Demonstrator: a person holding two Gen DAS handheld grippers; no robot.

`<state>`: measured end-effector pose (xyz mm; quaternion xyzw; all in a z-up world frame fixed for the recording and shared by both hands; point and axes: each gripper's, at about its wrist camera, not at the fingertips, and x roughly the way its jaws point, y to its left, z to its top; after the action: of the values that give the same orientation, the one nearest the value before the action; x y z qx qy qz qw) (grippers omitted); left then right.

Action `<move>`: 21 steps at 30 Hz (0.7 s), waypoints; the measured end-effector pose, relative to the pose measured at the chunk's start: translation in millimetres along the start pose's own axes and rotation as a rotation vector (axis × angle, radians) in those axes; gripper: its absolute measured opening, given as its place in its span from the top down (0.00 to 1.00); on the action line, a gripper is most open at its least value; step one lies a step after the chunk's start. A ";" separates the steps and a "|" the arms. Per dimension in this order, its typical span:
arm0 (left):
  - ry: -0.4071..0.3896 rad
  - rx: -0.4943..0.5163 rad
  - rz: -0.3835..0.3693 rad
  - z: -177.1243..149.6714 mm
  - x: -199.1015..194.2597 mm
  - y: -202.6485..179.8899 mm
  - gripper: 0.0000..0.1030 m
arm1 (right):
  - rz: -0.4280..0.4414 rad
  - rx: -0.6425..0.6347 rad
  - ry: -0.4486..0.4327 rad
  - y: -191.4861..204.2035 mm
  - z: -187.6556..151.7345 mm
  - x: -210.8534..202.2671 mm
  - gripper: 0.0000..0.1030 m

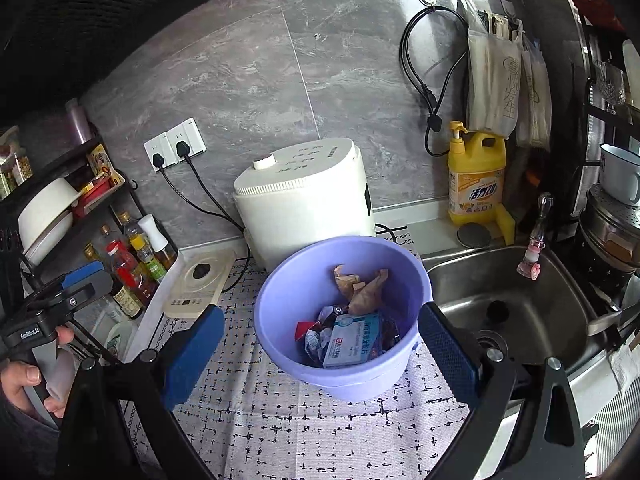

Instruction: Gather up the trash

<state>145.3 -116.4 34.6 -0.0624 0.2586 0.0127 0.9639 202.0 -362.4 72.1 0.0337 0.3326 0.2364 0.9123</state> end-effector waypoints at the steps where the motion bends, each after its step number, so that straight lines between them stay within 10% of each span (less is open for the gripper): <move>1: -0.005 -0.002 0.002 -1.4 -7.2 5.6 0.06 | -0.001 -0.006 -0.002 8.7 -1.1 -1.6 0.08; 21: -0.074 -0.056 0.035 -41.6 -122.5 88.9 0.06 | 0.015 -0.036 -0.034 127.7 -46.6 -43.9 0.08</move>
<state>13.5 -32.6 50.0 -0.0845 0.2234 0.0389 0.9703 91.5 -273.6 89.8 0.0238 0.3125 0.2484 0.9166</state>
